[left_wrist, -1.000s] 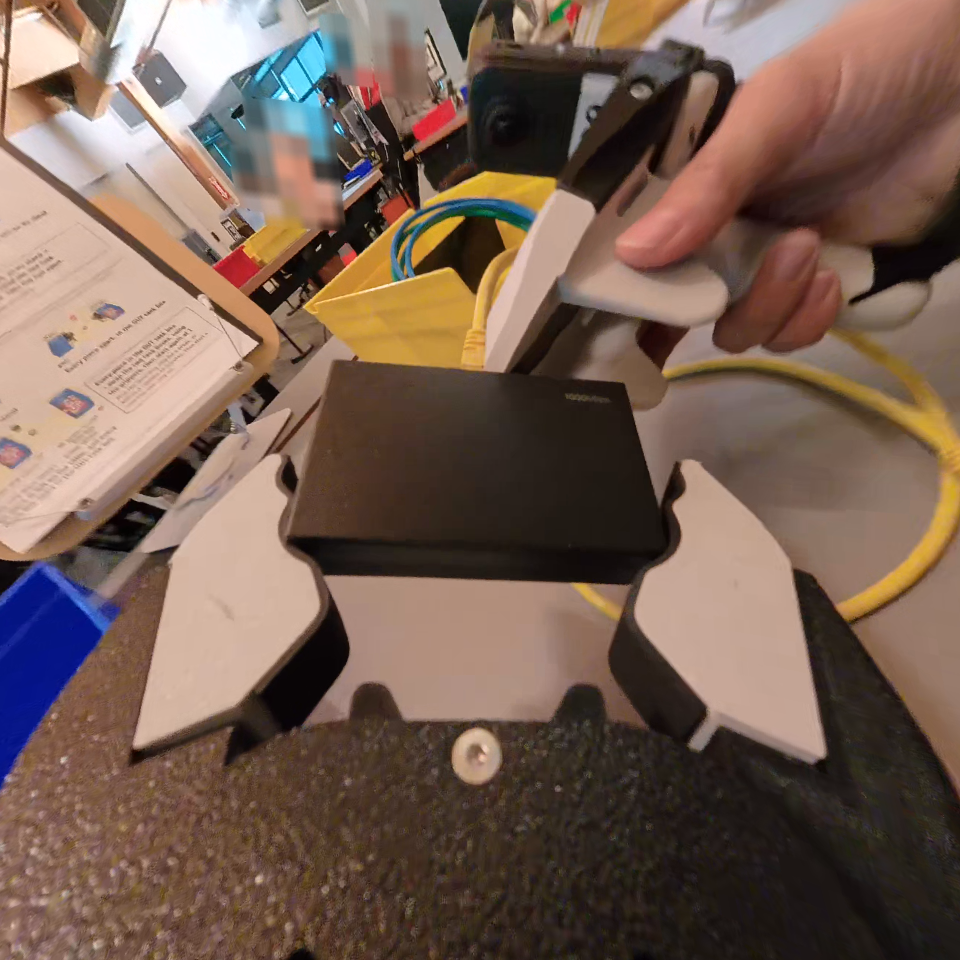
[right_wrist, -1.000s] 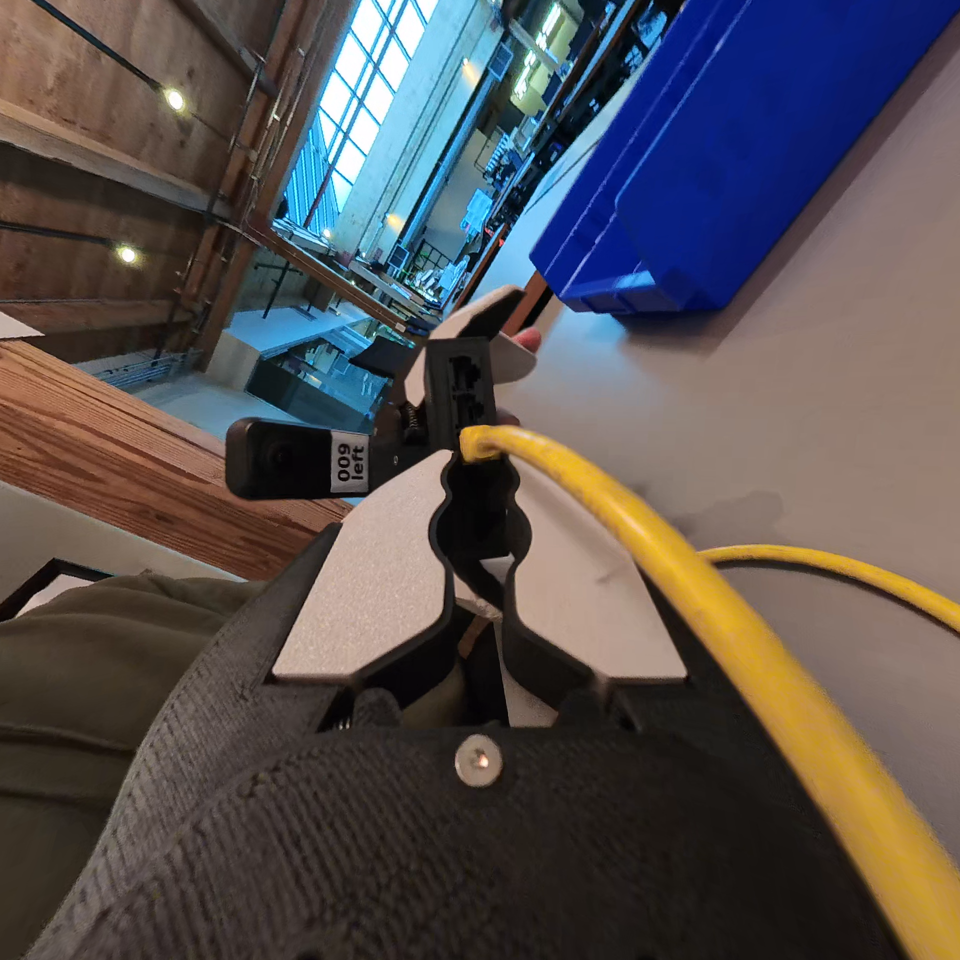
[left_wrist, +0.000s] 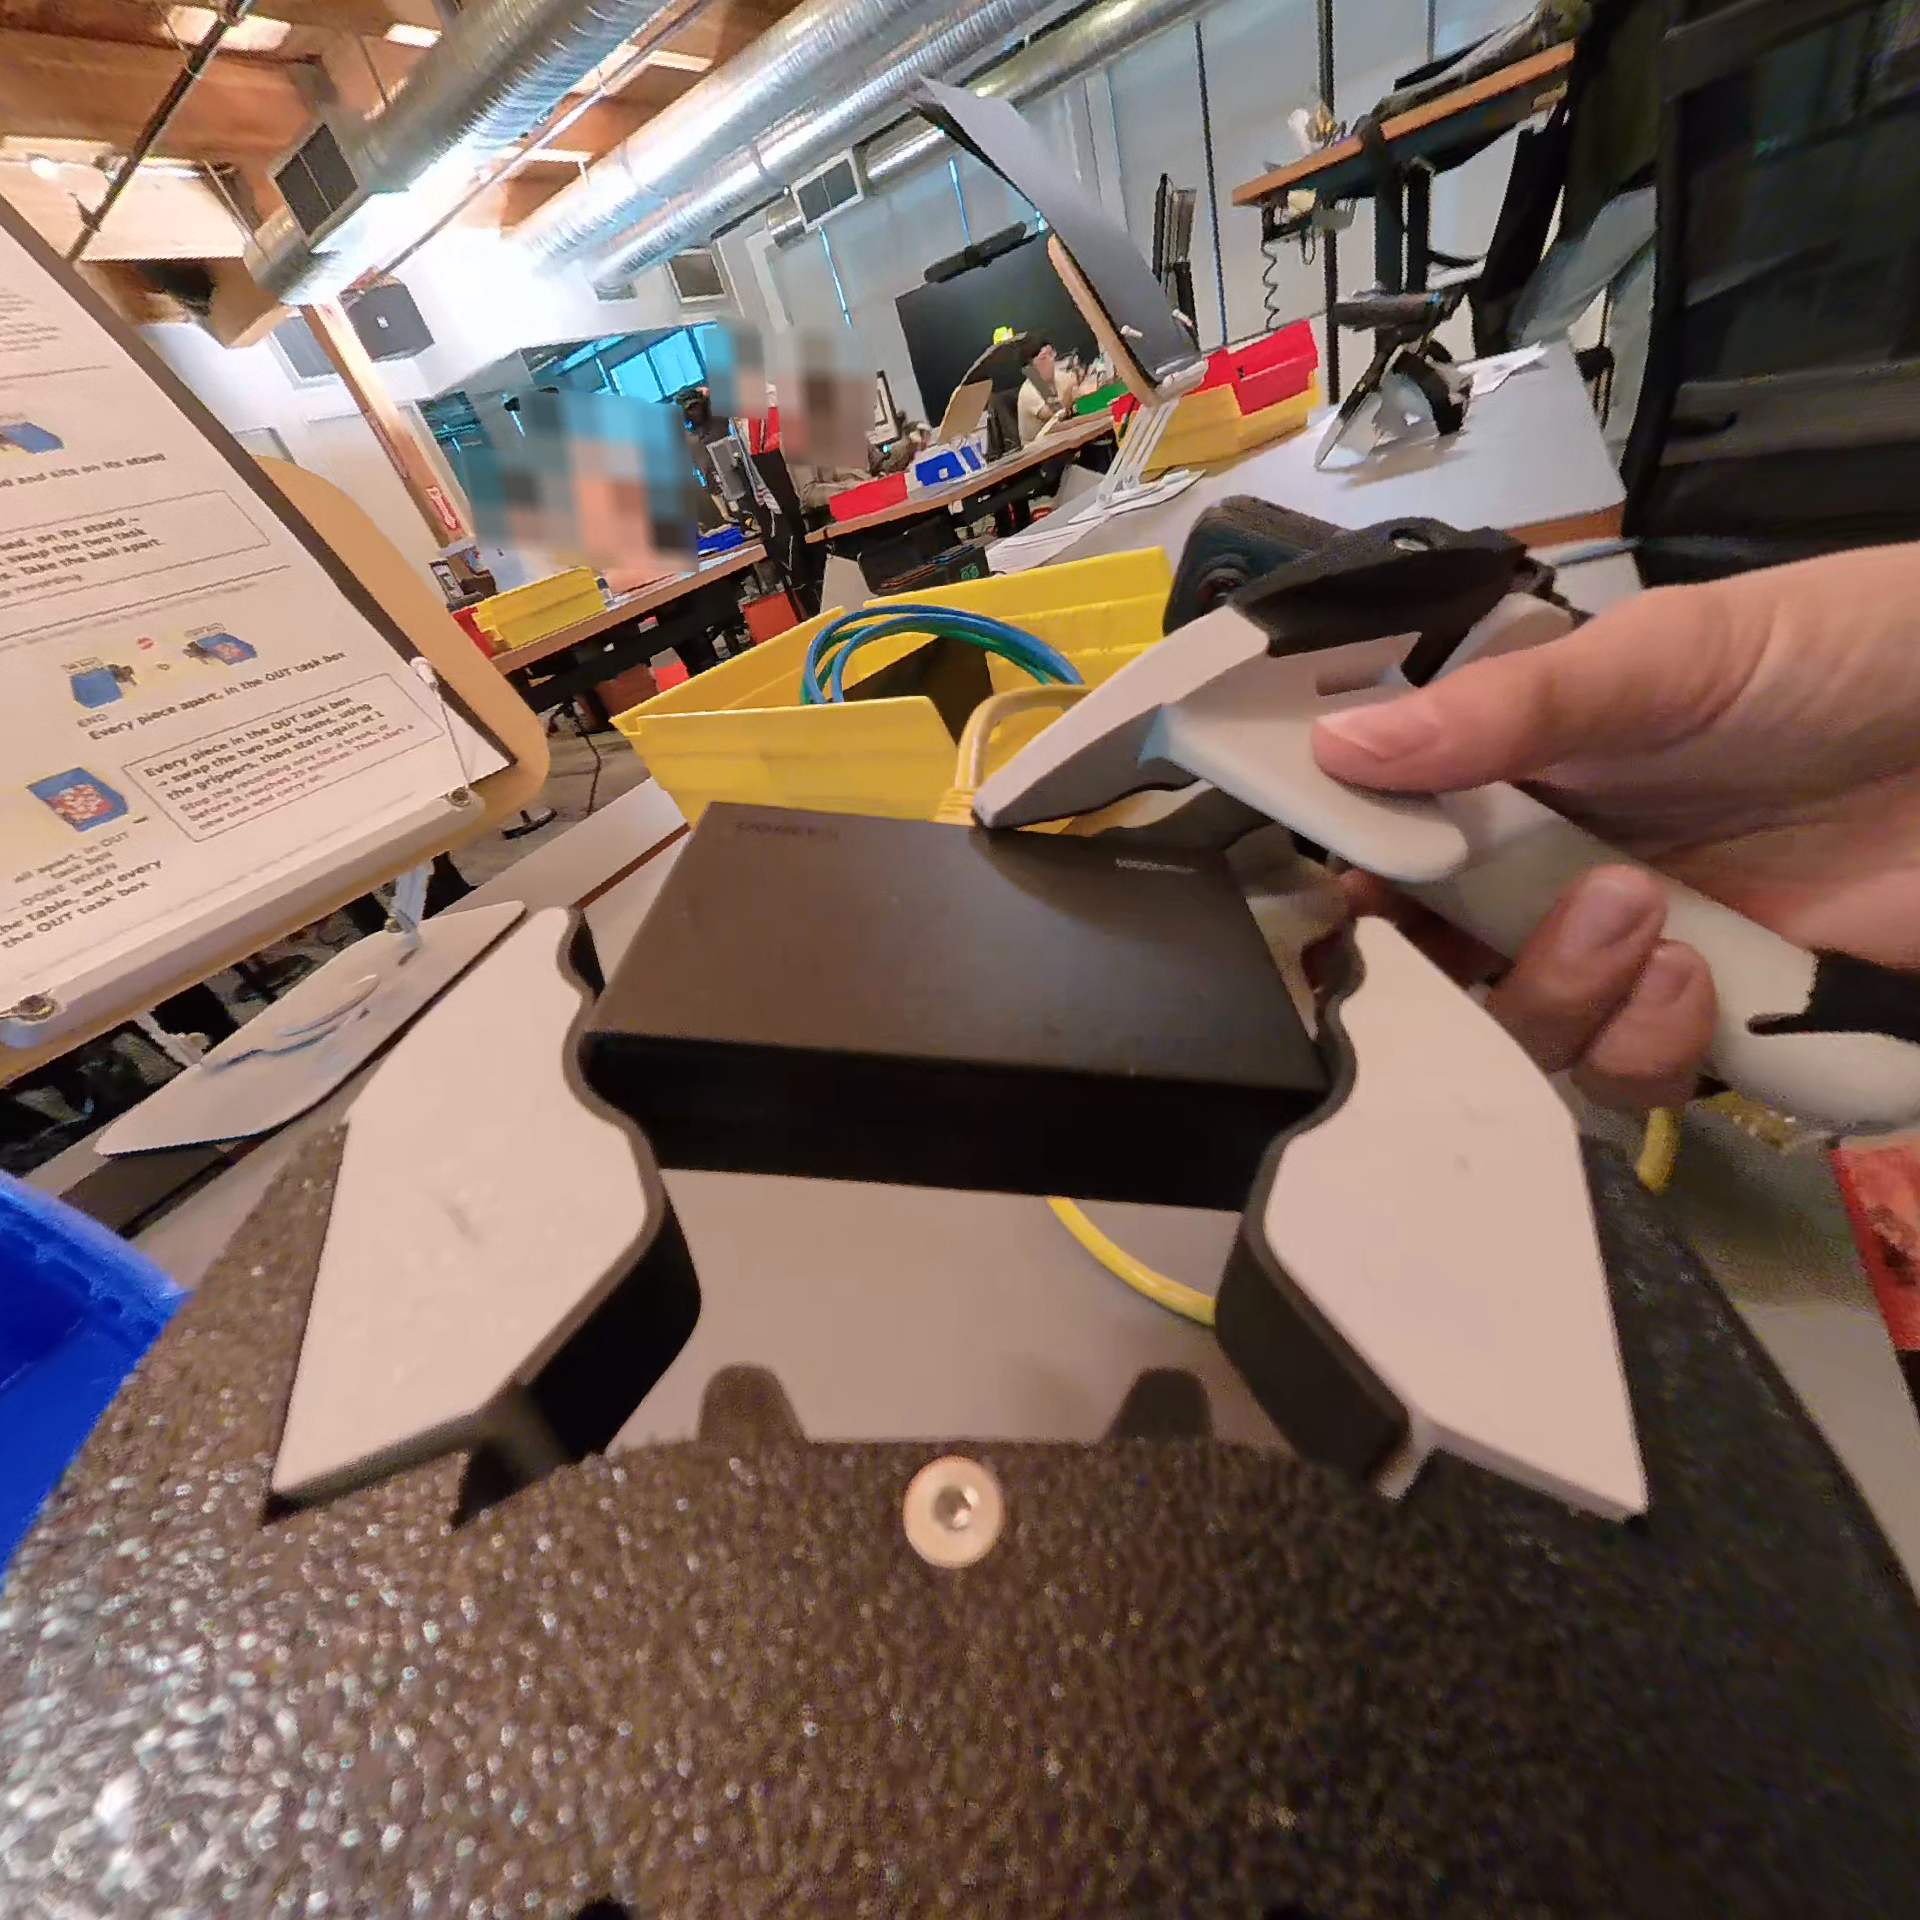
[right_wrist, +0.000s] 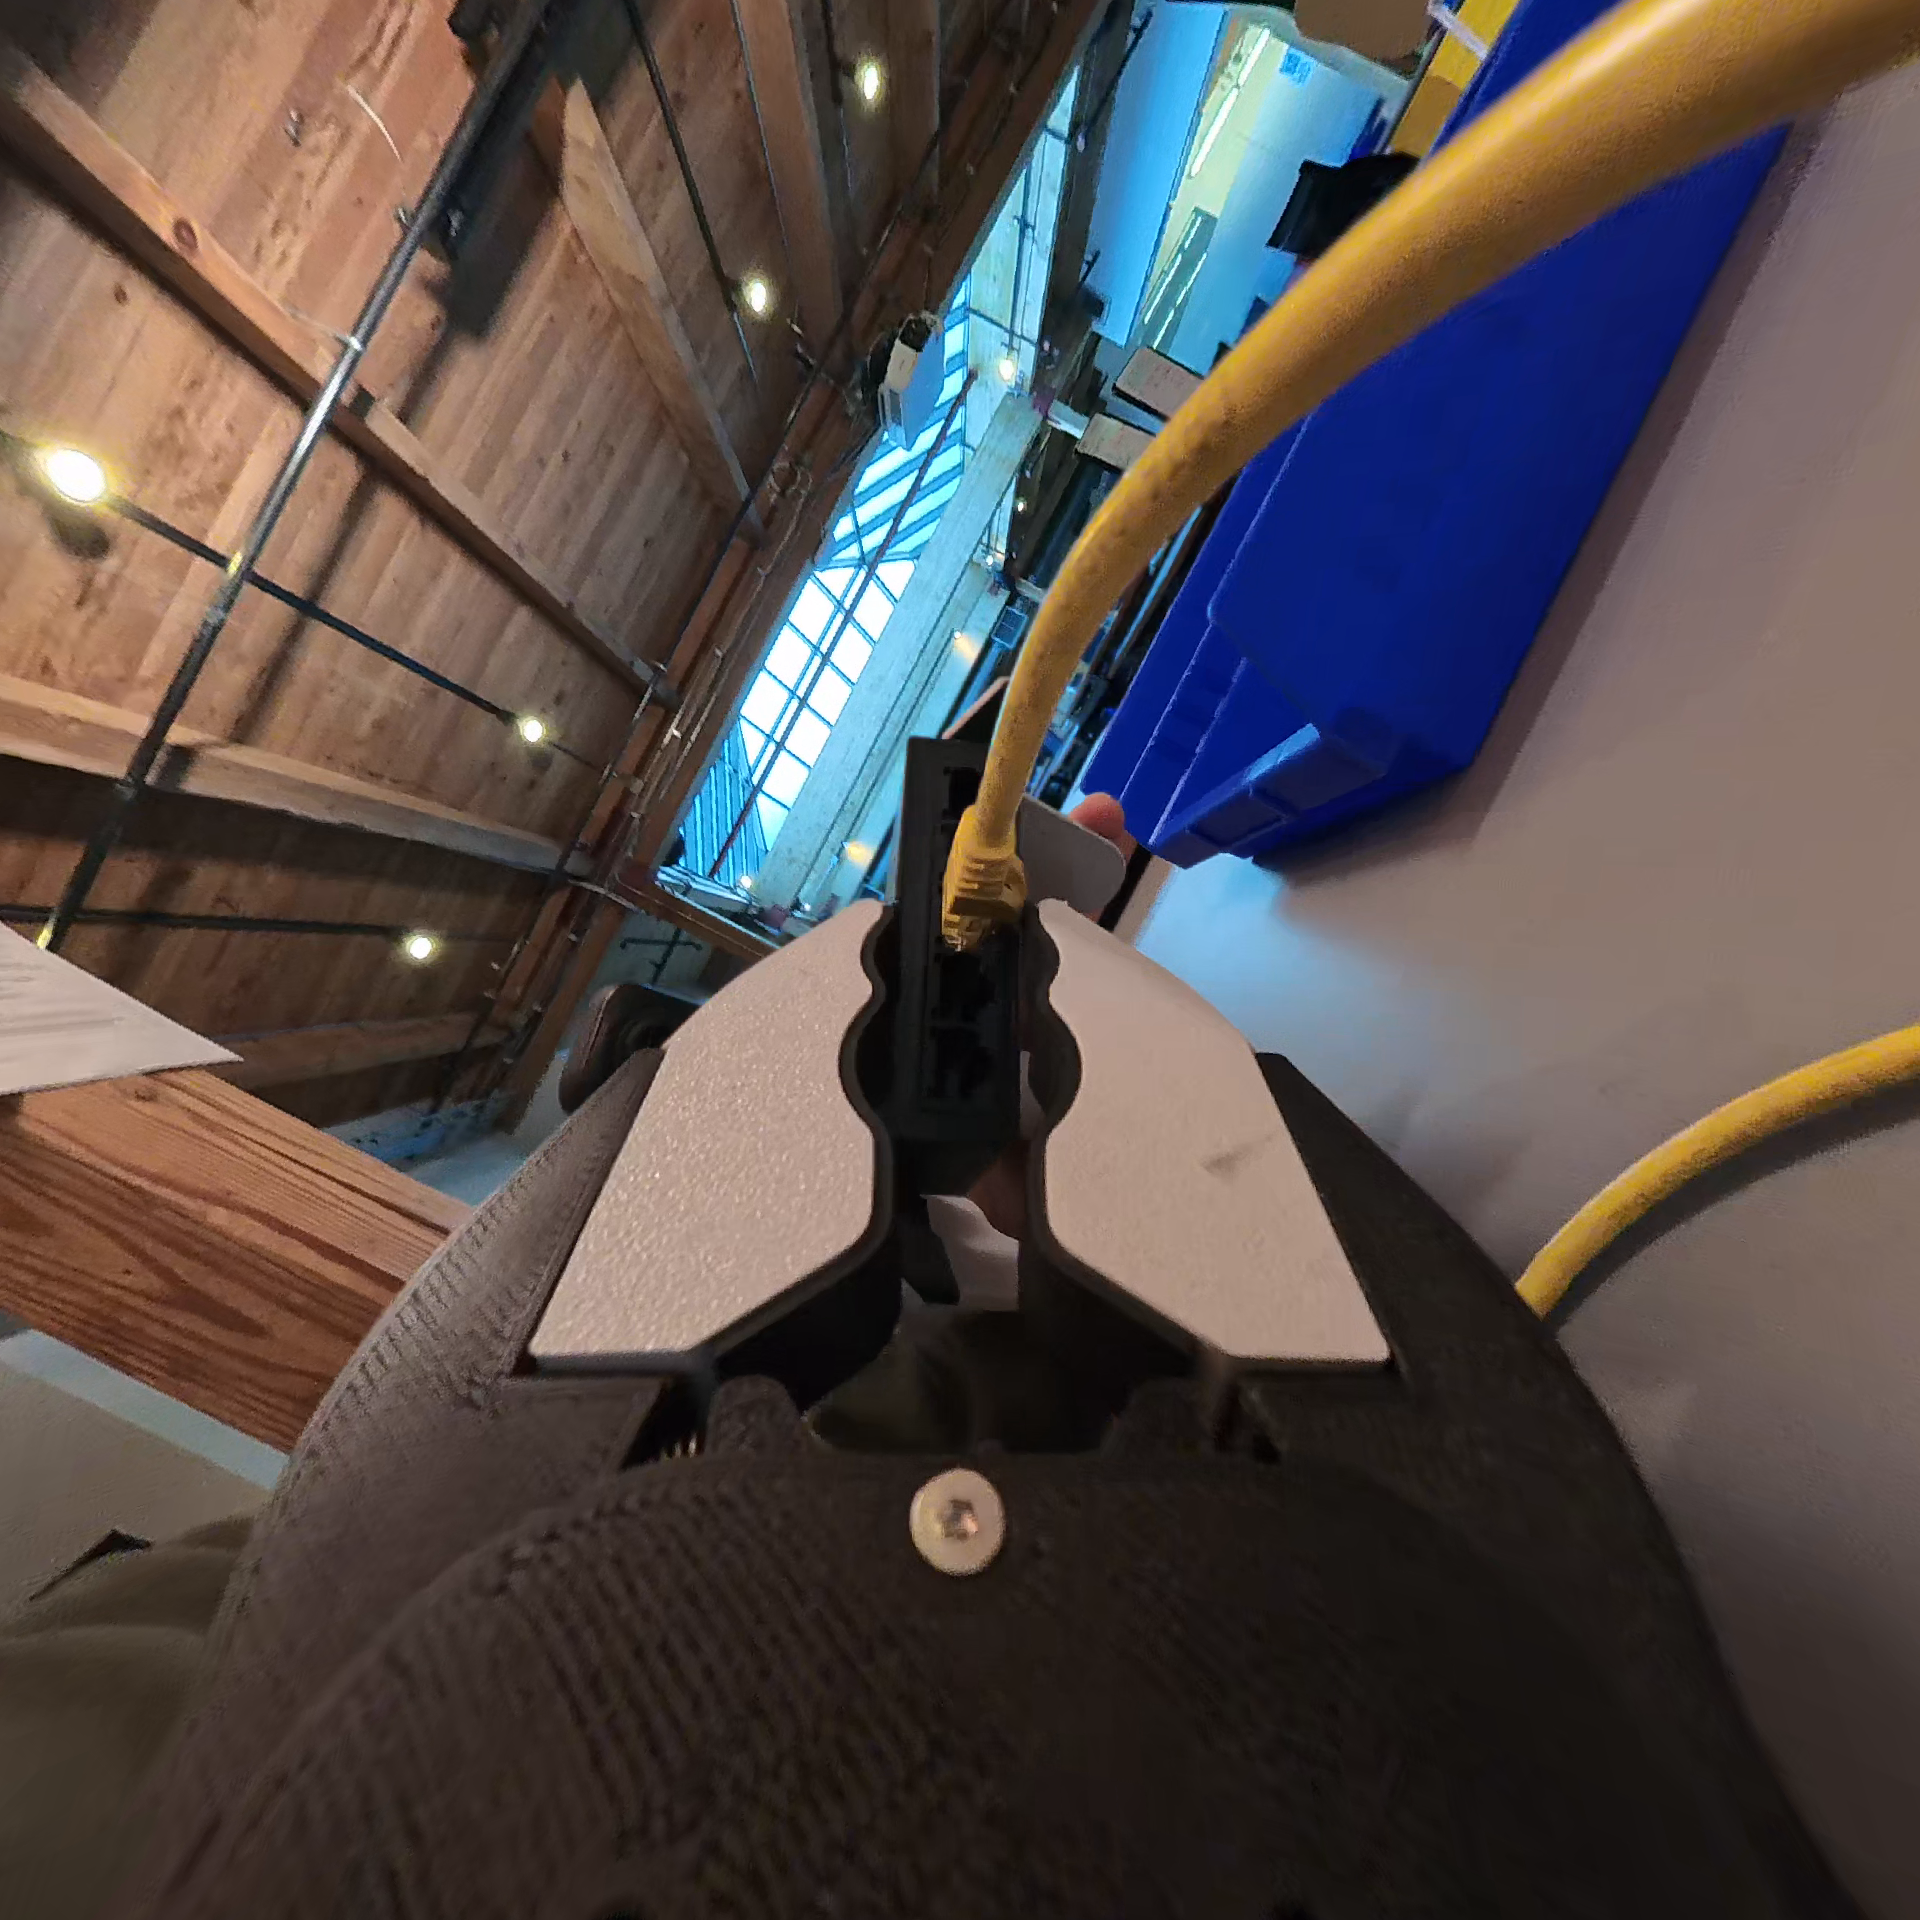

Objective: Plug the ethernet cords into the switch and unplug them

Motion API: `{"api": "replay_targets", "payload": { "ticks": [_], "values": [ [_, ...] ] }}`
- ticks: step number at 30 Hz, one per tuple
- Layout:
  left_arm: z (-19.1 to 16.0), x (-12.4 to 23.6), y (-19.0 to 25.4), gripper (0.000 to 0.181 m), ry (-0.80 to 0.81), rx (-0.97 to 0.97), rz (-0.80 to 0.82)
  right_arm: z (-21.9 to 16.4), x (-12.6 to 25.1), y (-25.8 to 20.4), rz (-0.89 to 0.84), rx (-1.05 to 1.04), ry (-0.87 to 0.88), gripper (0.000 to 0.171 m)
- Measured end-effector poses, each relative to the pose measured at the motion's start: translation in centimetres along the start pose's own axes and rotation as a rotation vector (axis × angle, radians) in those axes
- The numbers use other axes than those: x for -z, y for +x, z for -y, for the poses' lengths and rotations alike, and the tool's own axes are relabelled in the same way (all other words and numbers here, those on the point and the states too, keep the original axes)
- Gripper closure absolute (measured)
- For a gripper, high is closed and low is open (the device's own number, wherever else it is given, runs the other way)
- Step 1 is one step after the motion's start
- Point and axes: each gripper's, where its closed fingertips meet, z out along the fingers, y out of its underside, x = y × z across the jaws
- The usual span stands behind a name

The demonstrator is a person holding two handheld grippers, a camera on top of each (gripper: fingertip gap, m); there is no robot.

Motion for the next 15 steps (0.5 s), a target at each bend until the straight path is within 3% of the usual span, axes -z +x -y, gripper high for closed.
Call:
{"api": "replay_targets", "payload": {
  "ticks": [15],
  "values": [
    [0.69,-0.28,-0.06,0.055,-0.002,-0.107,0.060,0.36,0.06,0.43,0.067,-0.153,0.124,0.157]
  ]
}}
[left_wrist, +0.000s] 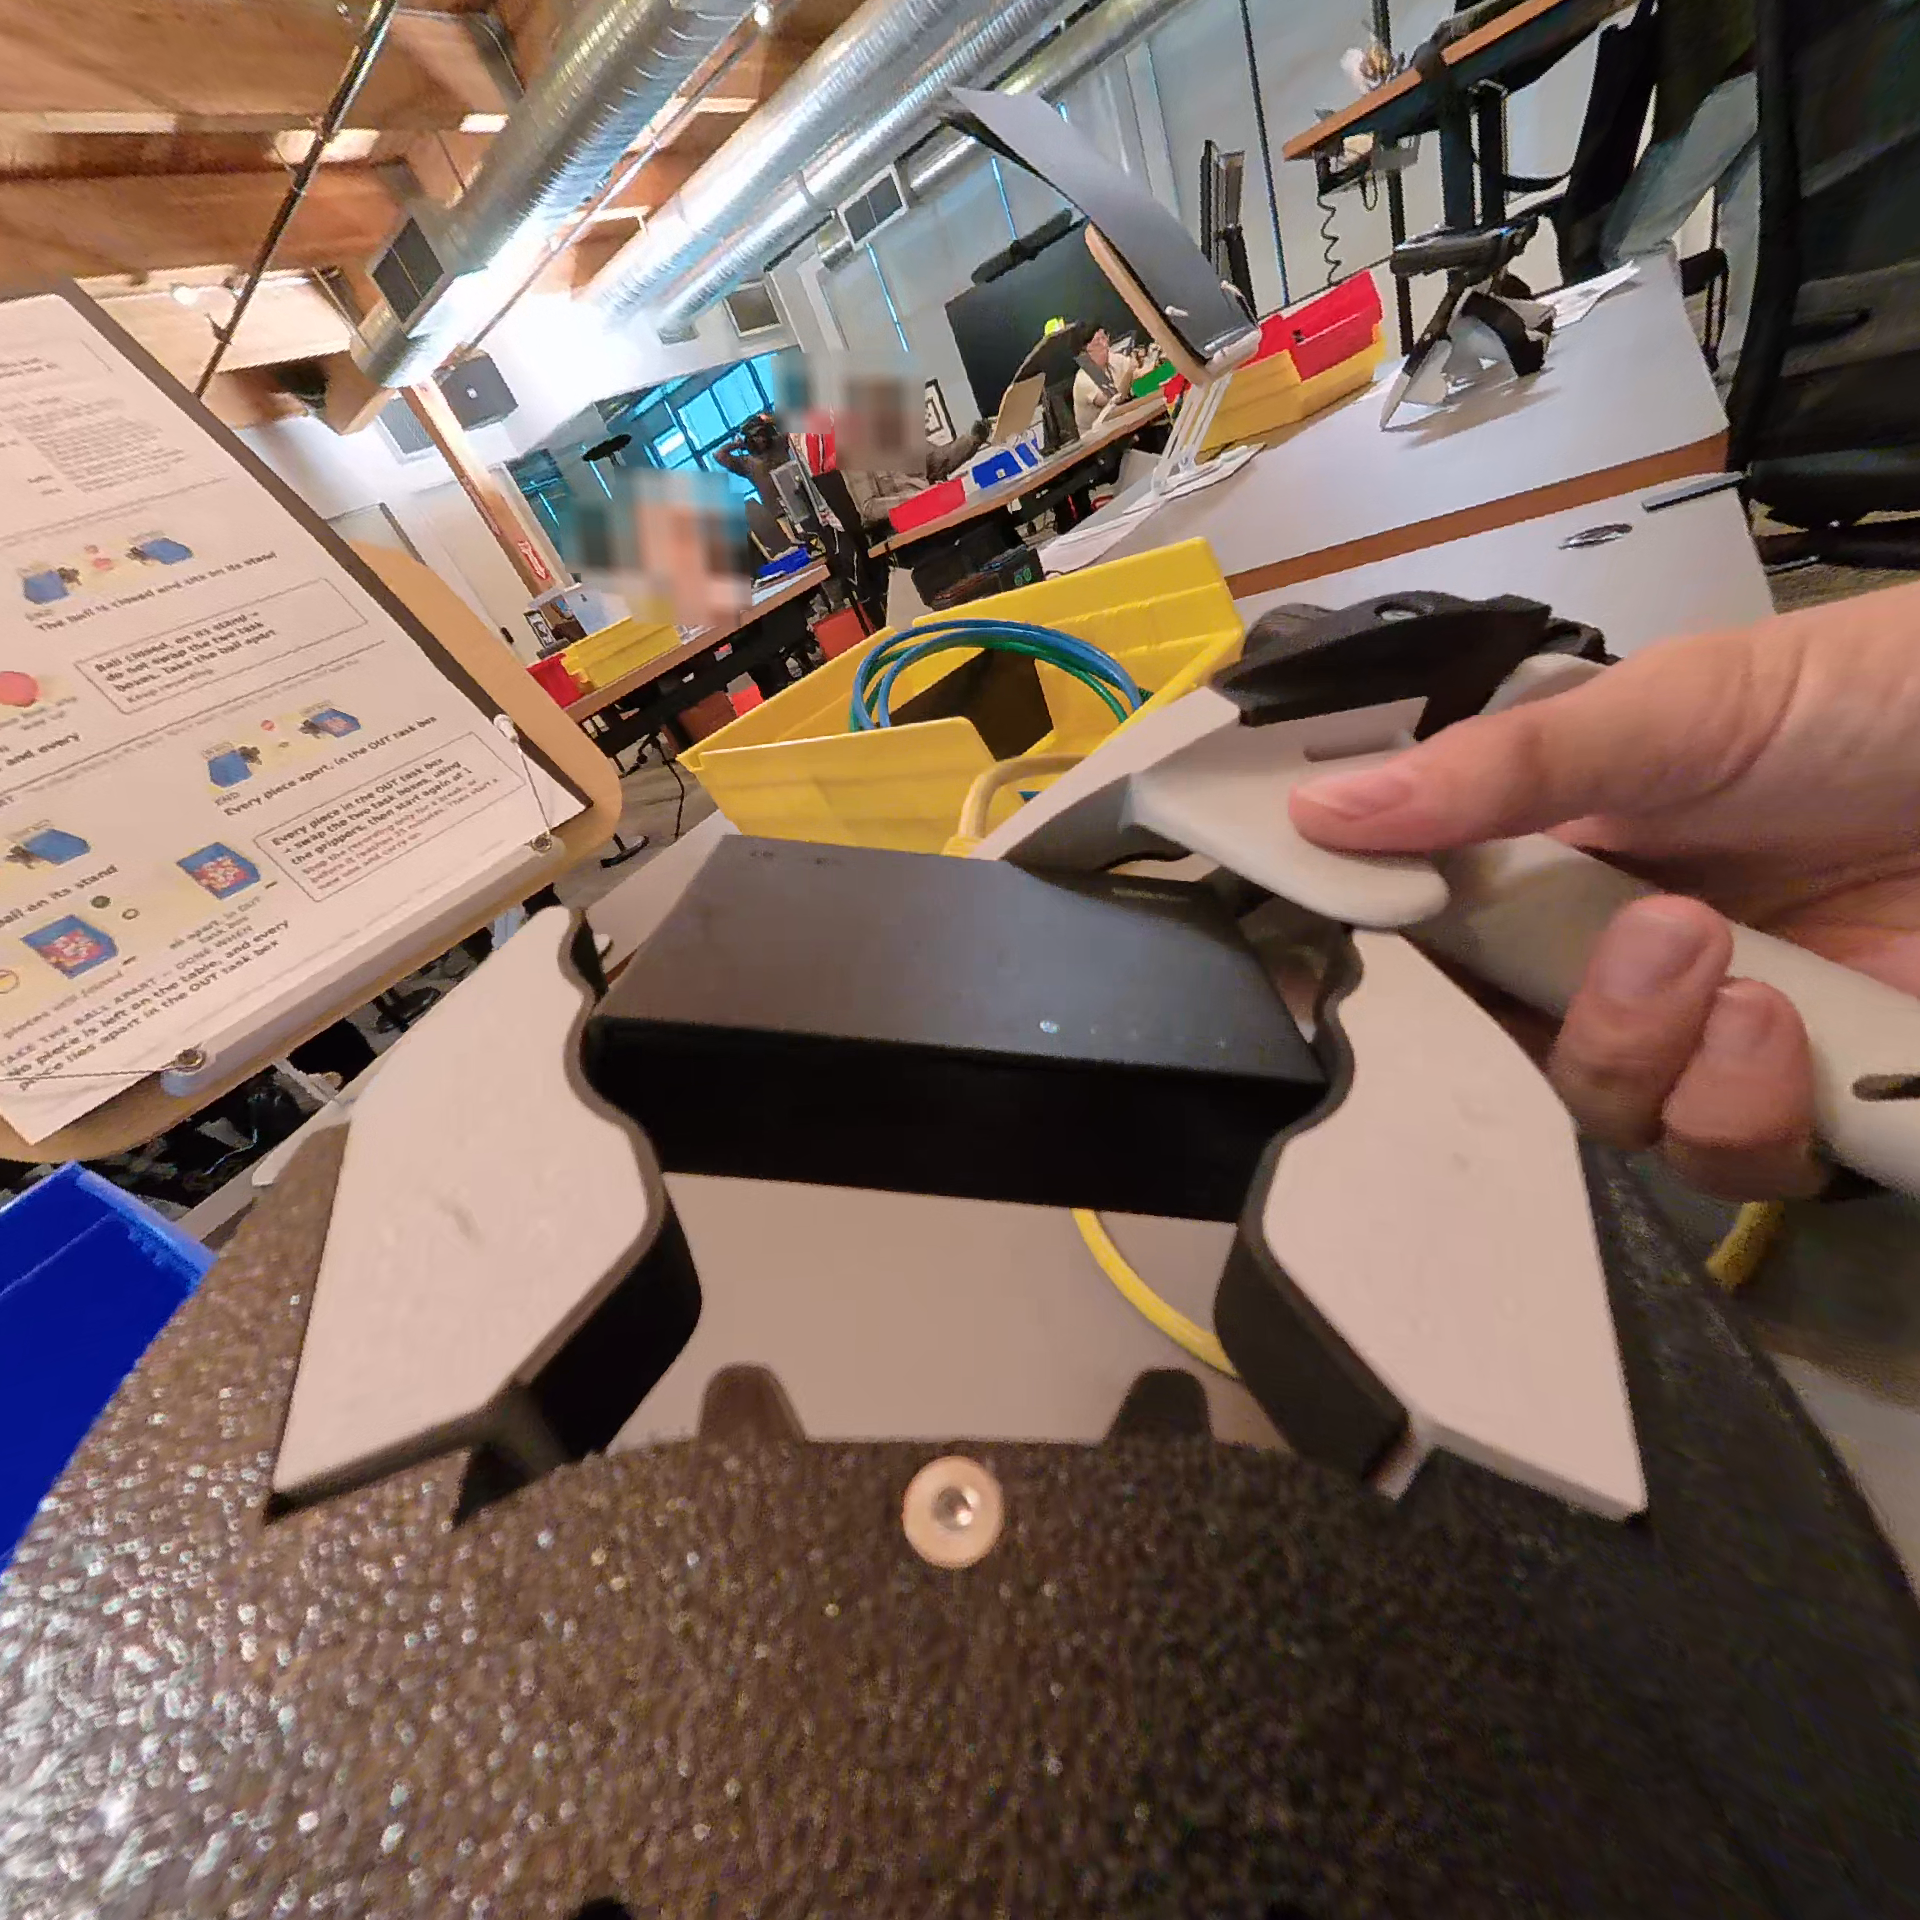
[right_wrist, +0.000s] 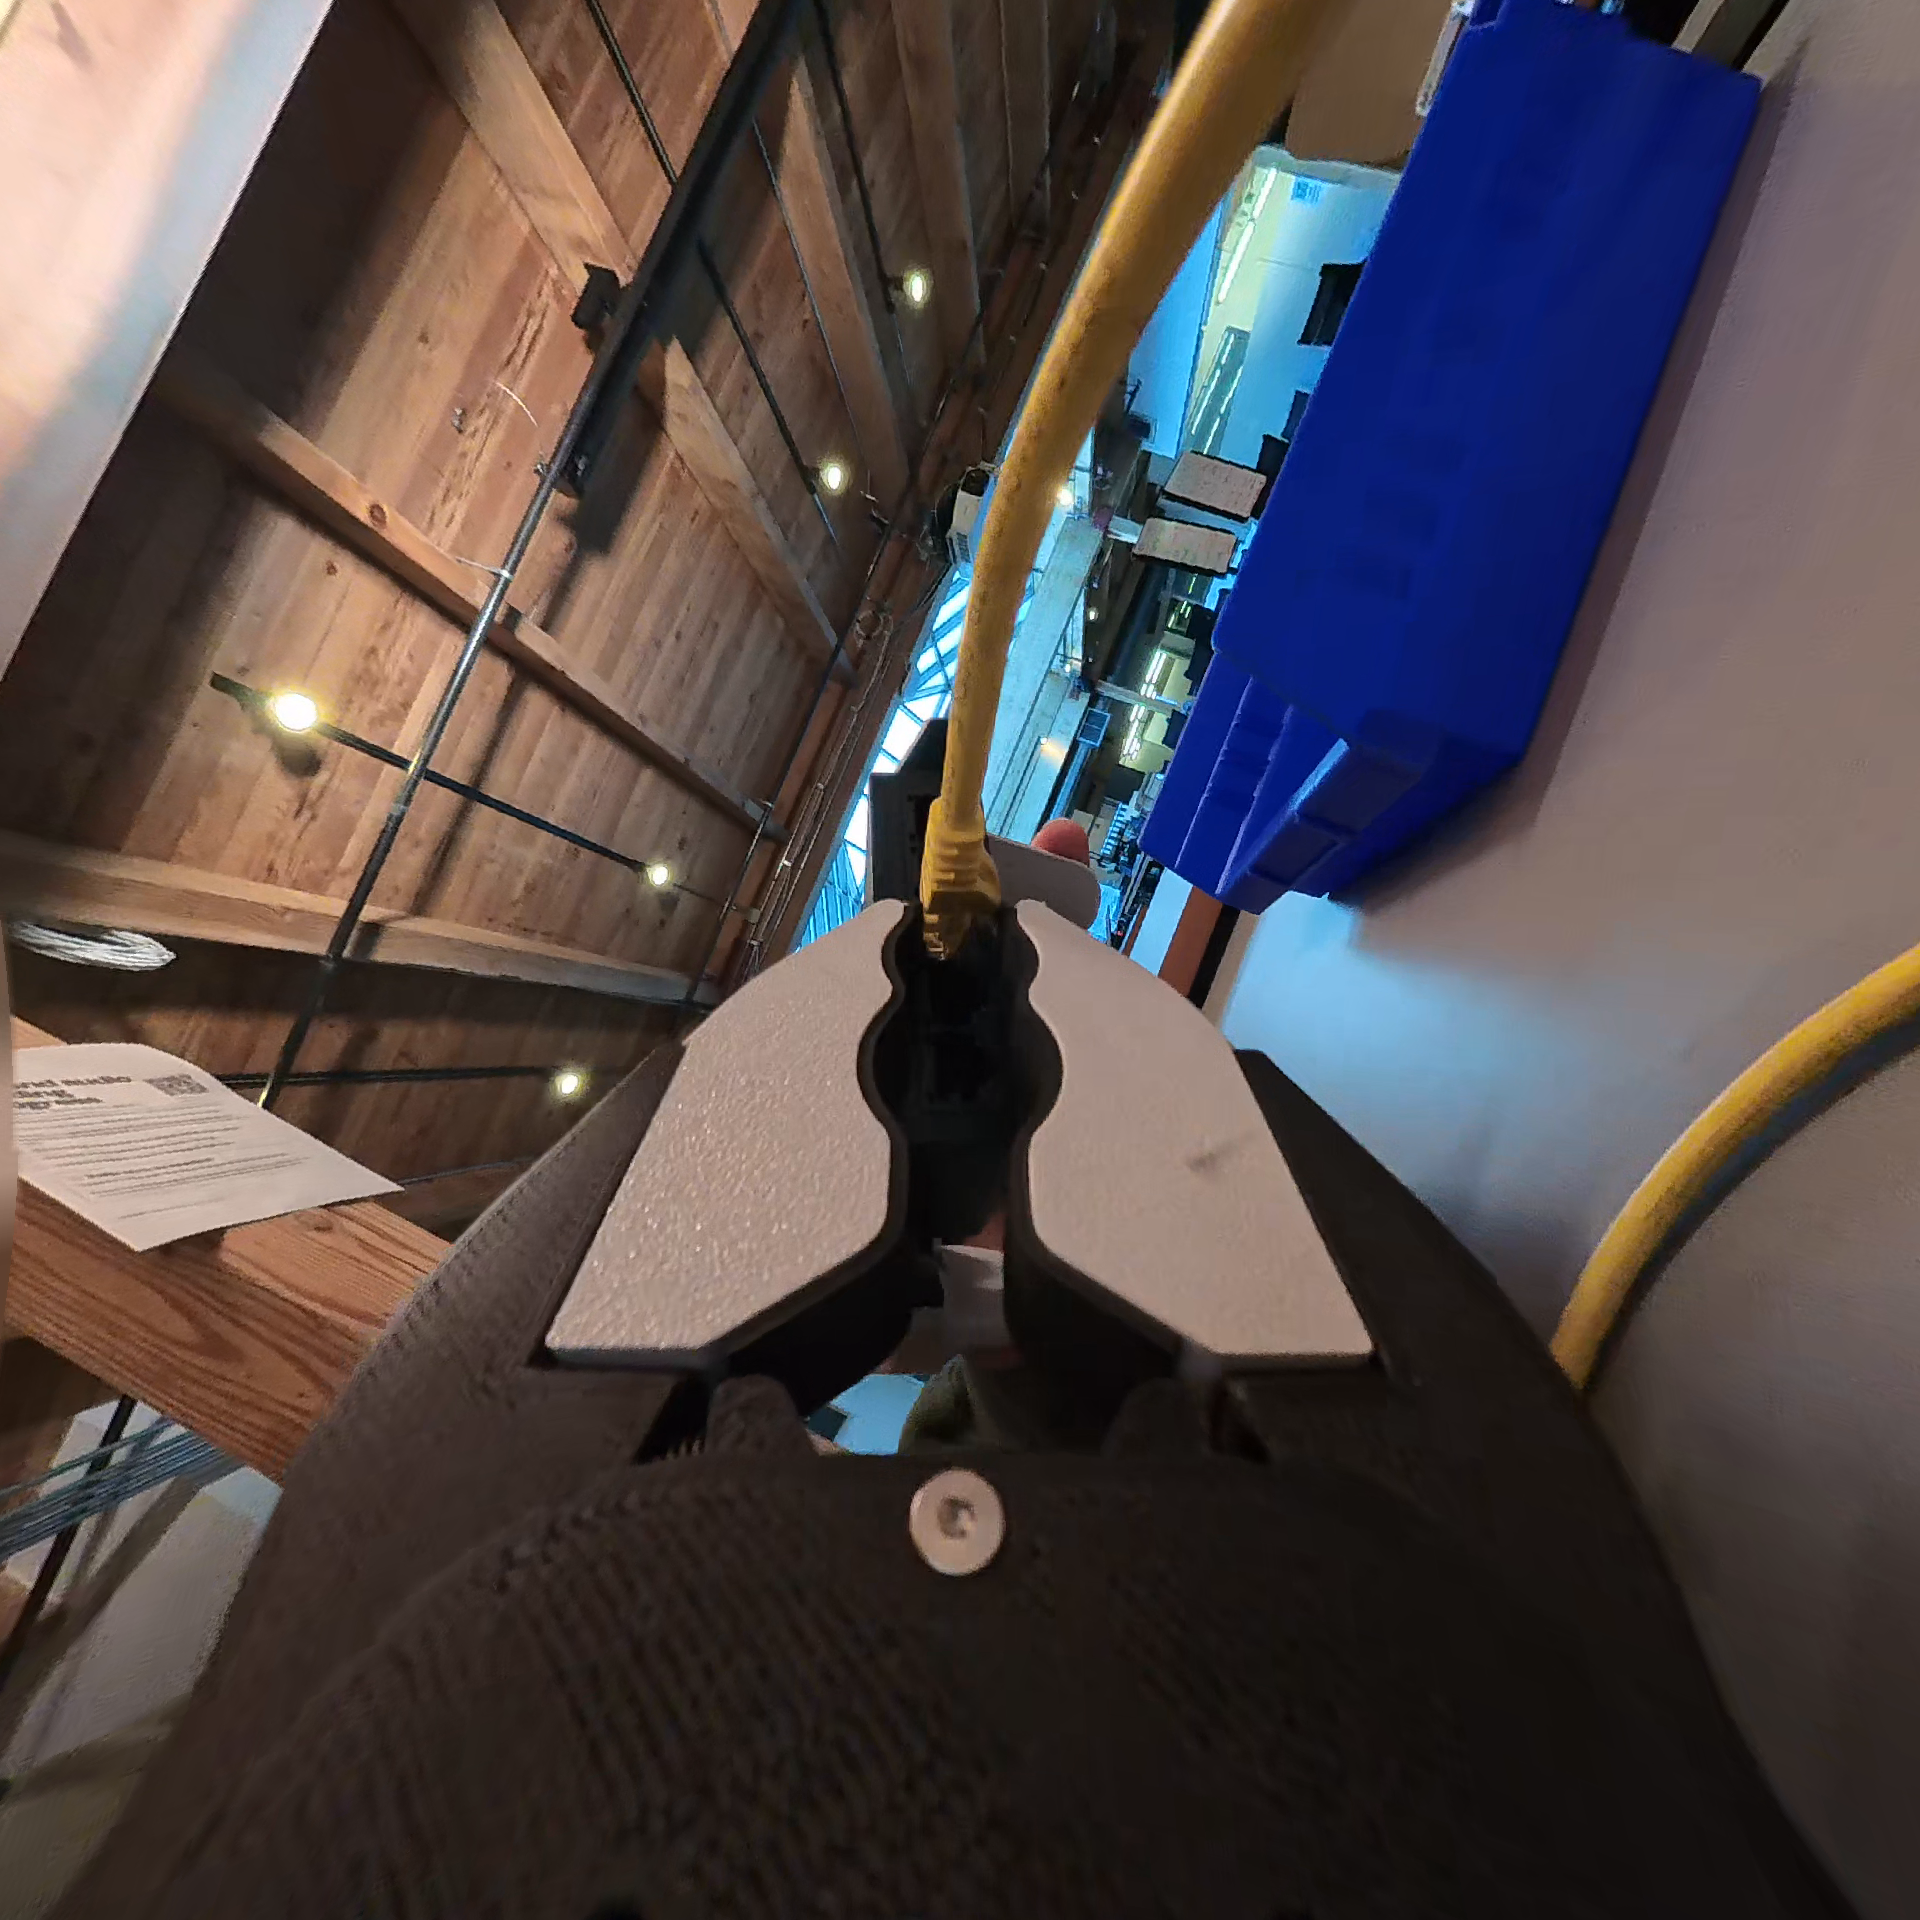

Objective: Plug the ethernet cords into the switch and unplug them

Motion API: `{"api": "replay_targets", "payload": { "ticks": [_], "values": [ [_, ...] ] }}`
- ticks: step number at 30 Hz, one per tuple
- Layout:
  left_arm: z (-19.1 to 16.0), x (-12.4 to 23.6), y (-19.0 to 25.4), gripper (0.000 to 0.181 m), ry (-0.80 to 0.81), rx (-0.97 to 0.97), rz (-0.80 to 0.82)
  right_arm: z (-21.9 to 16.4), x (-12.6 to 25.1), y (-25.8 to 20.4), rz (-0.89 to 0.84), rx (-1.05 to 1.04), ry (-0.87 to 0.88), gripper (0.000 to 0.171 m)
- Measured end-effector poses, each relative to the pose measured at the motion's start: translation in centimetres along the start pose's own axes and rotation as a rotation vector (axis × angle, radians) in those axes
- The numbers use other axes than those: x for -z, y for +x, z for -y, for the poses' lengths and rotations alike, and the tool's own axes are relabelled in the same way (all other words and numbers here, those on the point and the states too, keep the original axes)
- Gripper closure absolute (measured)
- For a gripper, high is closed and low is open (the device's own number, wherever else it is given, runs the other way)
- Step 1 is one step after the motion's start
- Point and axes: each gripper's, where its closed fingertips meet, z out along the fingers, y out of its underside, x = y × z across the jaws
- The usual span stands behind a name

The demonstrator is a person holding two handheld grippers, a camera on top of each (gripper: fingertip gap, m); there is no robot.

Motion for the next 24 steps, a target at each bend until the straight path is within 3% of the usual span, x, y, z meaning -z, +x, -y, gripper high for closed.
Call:
{"api": "replay_targets", "payload": {
  "ticks": [6,24],
  "values": [
    [-0.4,-0.4,0.0,0.055,-0.030,-0.045,0.039,0.5,0.1,0.0,0.059,-0.003,0.105,0.158],
    [-0.9,-0.2,-0.4,0.059,-0.092,-0.124,0.087,1.0,0.0,-0.1,-0.013,0.083,0.113,0.158]
  ]
}}
